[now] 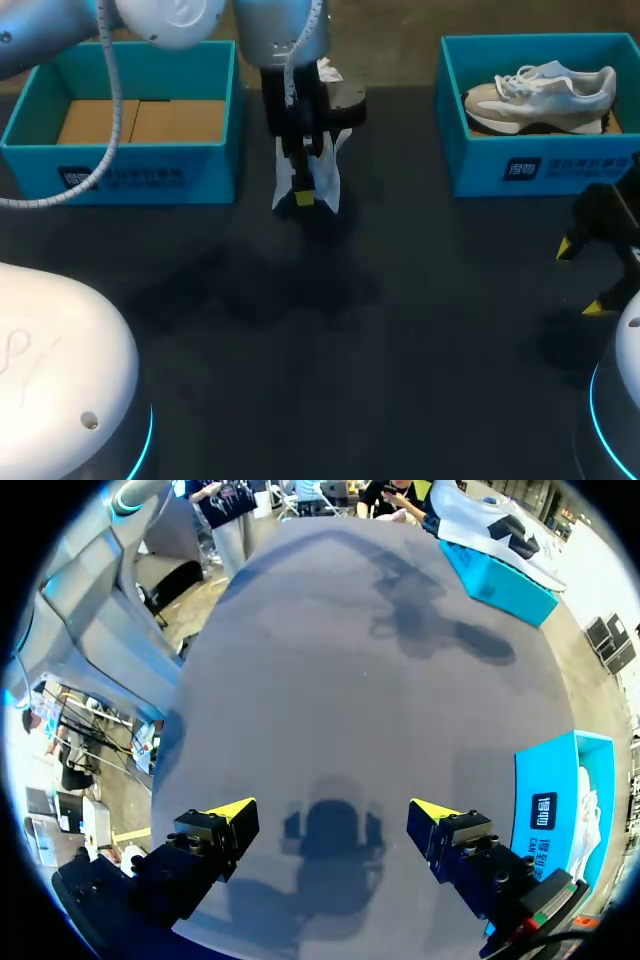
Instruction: Take the shoe out of the shoebox, open the shoe tongue, remove and reinsert the insole, then place the shoe into the shoebox
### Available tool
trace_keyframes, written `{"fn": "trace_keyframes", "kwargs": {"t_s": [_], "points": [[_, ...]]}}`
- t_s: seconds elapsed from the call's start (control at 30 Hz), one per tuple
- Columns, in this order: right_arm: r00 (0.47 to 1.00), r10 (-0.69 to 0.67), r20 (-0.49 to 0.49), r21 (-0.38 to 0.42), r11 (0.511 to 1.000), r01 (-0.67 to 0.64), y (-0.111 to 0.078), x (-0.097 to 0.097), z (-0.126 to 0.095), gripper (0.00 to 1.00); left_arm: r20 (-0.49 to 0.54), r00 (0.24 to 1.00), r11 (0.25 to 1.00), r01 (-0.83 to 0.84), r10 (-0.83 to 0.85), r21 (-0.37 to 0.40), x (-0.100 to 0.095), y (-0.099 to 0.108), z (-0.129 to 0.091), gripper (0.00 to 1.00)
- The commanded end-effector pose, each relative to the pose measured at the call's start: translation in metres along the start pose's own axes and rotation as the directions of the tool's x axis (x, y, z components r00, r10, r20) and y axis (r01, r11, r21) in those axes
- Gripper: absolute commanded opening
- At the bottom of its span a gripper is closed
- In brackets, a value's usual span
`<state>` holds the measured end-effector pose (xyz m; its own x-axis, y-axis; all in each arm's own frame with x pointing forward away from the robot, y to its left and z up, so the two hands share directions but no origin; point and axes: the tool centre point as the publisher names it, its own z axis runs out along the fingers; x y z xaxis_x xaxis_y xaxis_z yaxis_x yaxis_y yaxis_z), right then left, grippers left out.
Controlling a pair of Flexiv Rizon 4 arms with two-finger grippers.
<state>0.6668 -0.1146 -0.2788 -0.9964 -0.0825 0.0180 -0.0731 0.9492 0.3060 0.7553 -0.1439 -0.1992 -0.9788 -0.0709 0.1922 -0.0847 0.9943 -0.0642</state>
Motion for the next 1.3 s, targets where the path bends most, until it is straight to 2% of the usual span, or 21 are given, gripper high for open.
{"fn": "trace_keyframes", "kwargs": {"t_s": [0.03,0.17,0.37,0.5,0.77,0.8,1.03,1.3], "points": [[1.000,0.000,0.002,0.003,1.000,0.000,0.000,0.001,0.000,1.00,0.004,1.000,1.000,-0.001,0.001,0.005,0.001,0.002,-0.001,0.00],[1.000,0.000,0.002,0.003,1.000,0.000,0.000,0.001,0.000,1.00,0.004,1.000,1.000,-0.001,0.001,0.005,0.001,0.002,-0.001,0.00],[1.000,0.000,0.002,0.003,1.000,0.000,0.000,0.001,0.000,1.00,0.010,1.000,1.000,0.022,-0.022,0.019,-0.025,0.030,-0.028,0.00],[1.000,0.000,0.002,0.003,1.000,0.000,0.000,0.001,0.000,1.00,0.028,0.998,0.998,0.048,-0.049,0.041,-0.047,0.054,-0.050,0.00],[1.000,0.000,0.002,0.003,1.000,0.000,0.000,0.001,0.000,1.00,0.062,0.993,0.994,0.101,-0.104,0.051,-0.099,0.116,-0.091,0.00],[1.000,0.000,0.002,0.003,1.000,0.000,0.000,0.001,0.000,1.00,0.088,0.988,0.992,0.123,-0.125,0.030,-0.104,0.122,-0.093,0.00],[1.000,0.000,0.002,0.003,1.000,0.000,0.000,0.001,0.000,1.00,0.081,0.991,0.994,0.109,-0.111,0.030,-0.132,0.160,-0.104,0.00],[1.000,0.000,0.002,0.003,1.000,0.000,0.000,0.001,0.000,1.00,0.111,0.976,0.982,0.189,-0.189,0.009,-0.168,0.216,-0.111,0.00]]}}
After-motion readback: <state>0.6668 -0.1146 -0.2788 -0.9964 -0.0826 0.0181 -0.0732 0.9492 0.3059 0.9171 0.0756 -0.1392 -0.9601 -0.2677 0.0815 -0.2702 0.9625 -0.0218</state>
